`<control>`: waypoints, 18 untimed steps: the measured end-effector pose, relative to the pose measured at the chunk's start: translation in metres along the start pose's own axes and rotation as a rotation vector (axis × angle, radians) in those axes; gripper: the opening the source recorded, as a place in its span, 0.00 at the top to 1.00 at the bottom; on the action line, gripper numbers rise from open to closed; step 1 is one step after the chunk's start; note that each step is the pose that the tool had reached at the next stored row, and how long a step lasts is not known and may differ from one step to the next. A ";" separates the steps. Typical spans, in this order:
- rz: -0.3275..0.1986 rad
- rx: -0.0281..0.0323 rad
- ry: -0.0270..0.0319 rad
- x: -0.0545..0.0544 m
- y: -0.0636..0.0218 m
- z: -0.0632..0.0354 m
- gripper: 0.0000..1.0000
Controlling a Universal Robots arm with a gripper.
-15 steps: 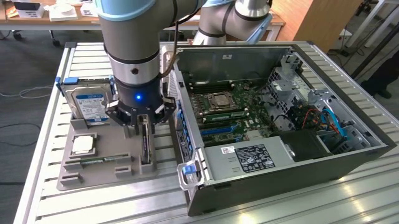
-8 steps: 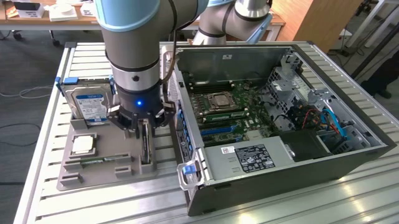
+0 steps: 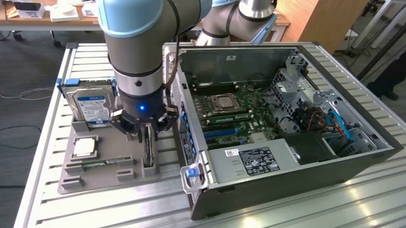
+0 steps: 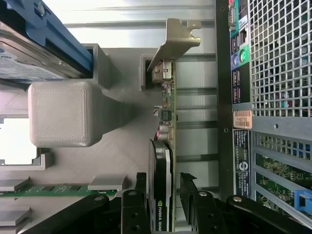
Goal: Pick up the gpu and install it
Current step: 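Pick up the gpu and move the gpu toward the slot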
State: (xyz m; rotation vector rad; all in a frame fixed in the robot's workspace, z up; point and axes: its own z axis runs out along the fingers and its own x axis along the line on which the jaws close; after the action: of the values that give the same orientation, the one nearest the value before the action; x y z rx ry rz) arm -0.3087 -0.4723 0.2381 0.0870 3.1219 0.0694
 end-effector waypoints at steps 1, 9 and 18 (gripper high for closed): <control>0.000 0.0000 0.0000 0.000 0.0000 0.0011 0.58; 0.000 0.0001 0.0003 0.000 -0.0002 0.0035 0.58; 0.000 0.0001 0.0002 0.000 -0.0002 0.0043 0.67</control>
State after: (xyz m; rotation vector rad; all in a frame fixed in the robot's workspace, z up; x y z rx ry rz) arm -0.3087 -0.4723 0.2338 0.0871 3.1221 0.0693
